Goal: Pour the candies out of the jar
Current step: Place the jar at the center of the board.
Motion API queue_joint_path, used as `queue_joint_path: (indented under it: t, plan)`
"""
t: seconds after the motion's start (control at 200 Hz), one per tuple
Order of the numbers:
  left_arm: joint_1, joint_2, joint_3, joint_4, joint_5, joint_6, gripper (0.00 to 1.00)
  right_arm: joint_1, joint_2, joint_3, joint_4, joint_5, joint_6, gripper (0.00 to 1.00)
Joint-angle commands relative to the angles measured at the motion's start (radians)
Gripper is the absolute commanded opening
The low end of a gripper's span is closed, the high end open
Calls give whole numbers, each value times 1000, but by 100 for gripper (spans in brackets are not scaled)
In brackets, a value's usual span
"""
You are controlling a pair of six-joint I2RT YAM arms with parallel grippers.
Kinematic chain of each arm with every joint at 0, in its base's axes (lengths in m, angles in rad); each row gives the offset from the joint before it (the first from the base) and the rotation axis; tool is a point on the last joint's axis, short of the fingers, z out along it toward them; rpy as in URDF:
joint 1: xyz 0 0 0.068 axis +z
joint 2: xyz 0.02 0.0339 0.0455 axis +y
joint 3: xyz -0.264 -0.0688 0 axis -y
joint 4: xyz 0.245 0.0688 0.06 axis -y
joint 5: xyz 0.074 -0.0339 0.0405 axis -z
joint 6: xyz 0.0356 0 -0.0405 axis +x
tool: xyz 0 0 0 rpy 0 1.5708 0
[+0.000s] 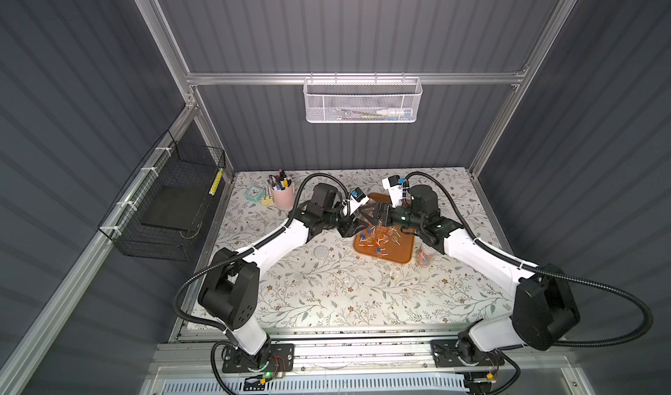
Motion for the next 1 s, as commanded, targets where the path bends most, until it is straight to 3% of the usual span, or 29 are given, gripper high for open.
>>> queue_joint_path:
  t: [0.0,0.225,0.275,0.34,0.415,0.495,0.515,0.525,0.54,0.67,0.84,0.99]
  plan:
    - [1,-50,-17,16,52,-16,0,7,26,38,13,13,-5,80]
    - [1,-67,-34,22,29,-35,0,13,45,41,19,-1,12,64]
    - [1,-69,-36,26,29,-36,5,13,44,35,22,-1,14,57]
    - [1,-68,-37,32,23,-42,20,13,38,26,33,4,19,50]
    - [1,-66,-38,34,12,-52,25,14,29,27,36,7,16,45]
    - [1,-61,-37,34,2,-60,51,13,25,32,34,7,15,45]
    - [2,-60,-37,34,1,-61,67,14,24,33,34,6,15,45]
    - [1,-60,-36,33,3,-60,90,13,24,34,34,6,15,45]
    - [1,-58,-36,33,2,-61,99,13,24,36,33,7,15,45]
    - [1,-62,-32,14,-32,-72,100,13,39,55,19,17,10,45]
    - [1,-144,-80,-57,-160,-58,100,14,105,115,-13,86,-14,45]
    - [7,-250,-180,-106,-409,-100,100,40,231,219,-32,184,-28,45]
